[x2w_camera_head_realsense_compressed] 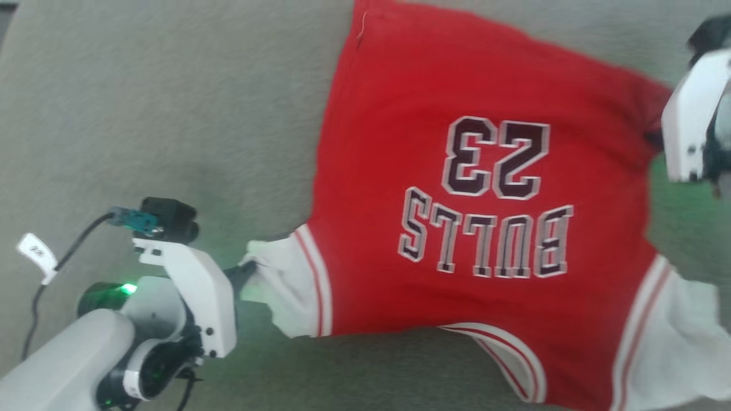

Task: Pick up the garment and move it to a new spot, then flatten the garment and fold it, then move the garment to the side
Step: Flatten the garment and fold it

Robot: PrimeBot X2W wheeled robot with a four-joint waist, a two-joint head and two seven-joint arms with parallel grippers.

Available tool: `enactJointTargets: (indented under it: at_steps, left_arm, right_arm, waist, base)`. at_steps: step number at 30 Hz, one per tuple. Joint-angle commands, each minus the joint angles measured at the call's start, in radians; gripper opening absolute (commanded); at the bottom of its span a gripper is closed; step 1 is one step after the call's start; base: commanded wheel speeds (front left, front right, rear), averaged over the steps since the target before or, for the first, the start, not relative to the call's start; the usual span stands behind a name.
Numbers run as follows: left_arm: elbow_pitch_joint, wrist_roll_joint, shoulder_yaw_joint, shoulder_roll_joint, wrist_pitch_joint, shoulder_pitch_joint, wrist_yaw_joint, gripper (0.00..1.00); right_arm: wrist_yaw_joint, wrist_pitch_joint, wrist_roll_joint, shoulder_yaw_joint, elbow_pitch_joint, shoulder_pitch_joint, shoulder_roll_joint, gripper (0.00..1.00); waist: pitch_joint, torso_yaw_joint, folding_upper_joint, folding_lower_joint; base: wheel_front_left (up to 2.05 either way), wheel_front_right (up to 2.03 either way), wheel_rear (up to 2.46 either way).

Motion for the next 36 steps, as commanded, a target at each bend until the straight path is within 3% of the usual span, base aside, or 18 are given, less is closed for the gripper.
enactJointTargets:
  at_steps: [1,7,13,18,23,26,27,36]
  left_arm:
    - [-0.004,0.002,0.007,0.01,0.002,0.013,0.008,0.0]
    - [-0.024,-0.008,0.025,0.052,0.009,0.033,0.031,0.0]
    - [-0.033,-0.008,0.032,0.074,0.013,0.04,0.045,0.0]
    - [-0.043,-0.015,0.036,0.077,0.012,0.043,0.043,0.0]
    - [-0.038,-0.016,0.034,0.07,0.005,0.047,0.038,0.0]
    - [-0.043,-0.026,0.032,0.057,0.004,0.05,0.027,0.0]
    - [-0.044,-0.025,0.031,0.057,0.005,0.051,0.024,0.0]
    - [-0.043,-0.016,0.023,0.065,0.003,0.068,0.028,0.0]
  right_arm:
    - [-0.001,0.013,0.017,0.012,-0.038,0.042,-0.021,0.0]
    - [-0.001,0.07,0.116,0.004,-0.26,0.239,-0.066,0.0]
    - [-0.001,0.159,0.153,-0.076,-0.472,0.459,-0.087,0.0]
    - [-0.001,0.168,0.119,-0.207,-0.597,0.642,-0.03,0.0]
    - [-0.001,0.132,0.065,-0.284,-0.608,0.766,0.052,0.0]
    - [-0.001,0.094,0.037,-0.299,-0.584,0.798,0.084,0.36]
    - [-0.001,0.081,0.033,-0.302,-0.578,0.804,0.091,1.0]
    - [-0.001,0.045,0.031,-0.364,-0.675,0.816,0.101,1.0]
  waist:
    - [-0.043,-0.058,0.0,0.0]
    - [-0.075,-0.13,0.0,0.0]
    - [-0.098,-0.166,0.0,0.0]
    - [-0.097,-0.168,0.0,0.0]
    - [-0.094,-0.158,0.0,0.0]
    - [-0.097,-0.149,0.0,0.0]
    - [-0.099,-0.146,0.0,0.0]
    - [-0.125,-0.126,0.0,0.0]
  base:
    - [0.0,0.0,0.0]
    - [0.0,0.0,0.0]
    - [0.0,0.0,0.0]
    - [0.0,0.0,0.0]
    - [0.0,0.0,0.0]
    - [0.0,0.0,0.0]
    - [0.0,0.0,0.0]
    - [0.0,0.0,0.0]
